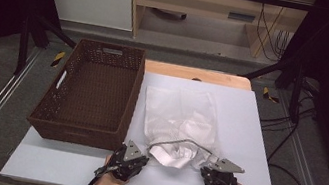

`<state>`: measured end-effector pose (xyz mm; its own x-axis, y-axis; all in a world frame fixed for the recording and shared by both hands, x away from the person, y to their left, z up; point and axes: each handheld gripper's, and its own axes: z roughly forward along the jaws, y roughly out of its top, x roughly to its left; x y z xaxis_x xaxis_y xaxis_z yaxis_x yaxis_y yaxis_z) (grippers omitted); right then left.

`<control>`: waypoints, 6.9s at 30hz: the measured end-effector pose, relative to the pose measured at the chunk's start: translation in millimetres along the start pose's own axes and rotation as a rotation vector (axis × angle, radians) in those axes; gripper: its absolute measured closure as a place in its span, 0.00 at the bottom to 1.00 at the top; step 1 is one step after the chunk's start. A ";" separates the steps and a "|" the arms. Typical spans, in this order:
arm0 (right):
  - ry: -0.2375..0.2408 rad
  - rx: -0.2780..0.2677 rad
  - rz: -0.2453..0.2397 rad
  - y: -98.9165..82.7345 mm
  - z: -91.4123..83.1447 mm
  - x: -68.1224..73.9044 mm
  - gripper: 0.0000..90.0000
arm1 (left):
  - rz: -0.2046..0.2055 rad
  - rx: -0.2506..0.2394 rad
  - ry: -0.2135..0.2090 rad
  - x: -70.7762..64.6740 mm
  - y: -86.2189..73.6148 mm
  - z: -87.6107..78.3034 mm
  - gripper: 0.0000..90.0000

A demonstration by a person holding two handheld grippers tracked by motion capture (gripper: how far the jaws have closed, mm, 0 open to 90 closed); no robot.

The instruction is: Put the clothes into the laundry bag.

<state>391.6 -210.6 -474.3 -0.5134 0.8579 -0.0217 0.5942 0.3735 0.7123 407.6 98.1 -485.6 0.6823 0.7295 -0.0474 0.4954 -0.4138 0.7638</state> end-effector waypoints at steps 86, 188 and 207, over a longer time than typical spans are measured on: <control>-0.061 -0.179 0.051 63.7 49.2 8.1 0.85 | 0.001 0.013 -0.058 -7.8 -2.1 -12.3 0.96; -0.089 -0.161 -0.002 87.5 103.0 28.8 1.00 | -0.032 -0.013 -0.059 -4.6 7.8 -17.5 0.96; -0.042 -0.248 0.023 48.7 10.5 1.6 0.65 | -0.042 -0.004 -0.050 -0.5 5.6 -12.5 0.88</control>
<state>426.2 -187.3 -446.9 -0.4720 0.8811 -0.0286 0.4329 0.2599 0.8632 403.4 102.2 -473.3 0.6868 0.7182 -0.1118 0.5224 -0.3808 0.7630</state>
